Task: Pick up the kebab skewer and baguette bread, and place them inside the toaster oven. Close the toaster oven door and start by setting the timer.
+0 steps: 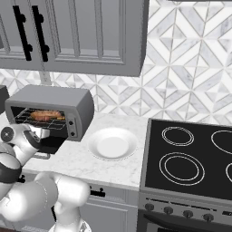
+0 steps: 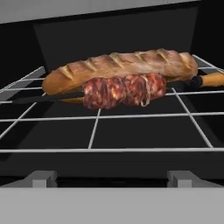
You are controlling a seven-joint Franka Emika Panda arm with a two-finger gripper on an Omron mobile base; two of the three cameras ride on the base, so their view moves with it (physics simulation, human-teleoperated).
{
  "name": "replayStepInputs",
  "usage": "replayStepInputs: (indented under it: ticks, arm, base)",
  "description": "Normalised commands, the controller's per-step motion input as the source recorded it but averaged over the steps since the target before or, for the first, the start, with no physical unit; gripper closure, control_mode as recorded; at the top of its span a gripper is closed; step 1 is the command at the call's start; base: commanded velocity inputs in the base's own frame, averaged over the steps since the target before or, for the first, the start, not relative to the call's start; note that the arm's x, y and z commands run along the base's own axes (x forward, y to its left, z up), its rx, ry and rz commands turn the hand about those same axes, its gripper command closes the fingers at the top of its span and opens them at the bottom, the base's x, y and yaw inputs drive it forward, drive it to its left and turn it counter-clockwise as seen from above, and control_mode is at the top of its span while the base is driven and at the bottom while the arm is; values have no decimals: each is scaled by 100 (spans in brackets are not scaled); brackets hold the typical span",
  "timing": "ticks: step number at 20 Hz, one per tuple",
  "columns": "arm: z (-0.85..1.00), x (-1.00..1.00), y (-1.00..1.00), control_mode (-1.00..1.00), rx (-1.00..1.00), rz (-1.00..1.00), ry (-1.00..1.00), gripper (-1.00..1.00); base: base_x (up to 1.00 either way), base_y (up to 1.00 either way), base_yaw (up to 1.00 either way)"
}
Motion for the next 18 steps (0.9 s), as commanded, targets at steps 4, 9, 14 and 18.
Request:
replayStepInputs:
  ticks: [4,9,14,18]
  arm:
    - [19,0,0,-100,0,0,-7,-100]
    - [2,0,0,-100,0,0,0,-100]
    - [1,13,0,-100,0,0,0,-100]
    - [0,16,0,-100,0,0,0,-100]
  base:
    - [0,0,0]
    - [0,0,0]
    - [0,0,0]
    - [0,0,0]
